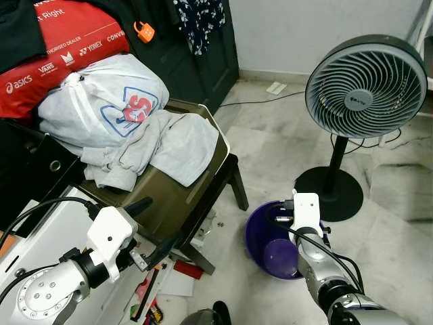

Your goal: Clean up the room

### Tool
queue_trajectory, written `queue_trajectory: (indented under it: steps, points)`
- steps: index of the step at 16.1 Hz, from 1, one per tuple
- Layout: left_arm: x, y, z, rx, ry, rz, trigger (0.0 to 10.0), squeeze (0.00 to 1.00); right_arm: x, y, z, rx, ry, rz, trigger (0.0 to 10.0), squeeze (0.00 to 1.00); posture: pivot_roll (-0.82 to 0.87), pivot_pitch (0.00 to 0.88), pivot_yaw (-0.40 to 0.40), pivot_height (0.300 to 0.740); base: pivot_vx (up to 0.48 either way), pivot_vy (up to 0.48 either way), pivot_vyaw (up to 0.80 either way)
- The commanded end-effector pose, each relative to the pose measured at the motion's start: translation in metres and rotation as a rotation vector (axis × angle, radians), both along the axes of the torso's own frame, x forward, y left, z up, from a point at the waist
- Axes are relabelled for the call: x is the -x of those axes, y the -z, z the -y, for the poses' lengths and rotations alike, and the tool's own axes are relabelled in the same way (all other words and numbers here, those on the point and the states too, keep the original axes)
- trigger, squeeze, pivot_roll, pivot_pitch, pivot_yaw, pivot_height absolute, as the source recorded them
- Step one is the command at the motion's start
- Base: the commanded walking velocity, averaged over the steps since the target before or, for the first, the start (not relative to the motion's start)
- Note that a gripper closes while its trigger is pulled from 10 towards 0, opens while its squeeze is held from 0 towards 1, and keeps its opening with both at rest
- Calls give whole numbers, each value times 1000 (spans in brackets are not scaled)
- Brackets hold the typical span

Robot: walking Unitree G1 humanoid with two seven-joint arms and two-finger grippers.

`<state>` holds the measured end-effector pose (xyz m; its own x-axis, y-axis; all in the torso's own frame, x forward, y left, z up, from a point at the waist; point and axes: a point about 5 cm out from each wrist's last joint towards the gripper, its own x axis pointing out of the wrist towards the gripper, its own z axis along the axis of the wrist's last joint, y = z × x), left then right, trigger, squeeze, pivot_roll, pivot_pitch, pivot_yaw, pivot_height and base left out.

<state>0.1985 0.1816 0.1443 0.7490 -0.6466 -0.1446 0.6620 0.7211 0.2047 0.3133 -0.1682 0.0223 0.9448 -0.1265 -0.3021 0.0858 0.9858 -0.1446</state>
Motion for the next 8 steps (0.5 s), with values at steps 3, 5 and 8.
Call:
queue_trajectory:
  steps: [3,5,8]
  points:
    - [2,-3,-6,-18,-13,-8,10000,0,4,5,-2,-19,18,-25,10000,0,205,200,271,740,0,0,0]
    - [1,-3,-6,-17,-14,-9,10000,0,3,4,0,-20,28,-22,10000,55,206,200,271,740,0,0,0]
    - [2,-4,-6,-15,-18,-12,10000,0,-3,-4,7,-38,58,15,10000,1000,206,201,272,740,0,0,0]
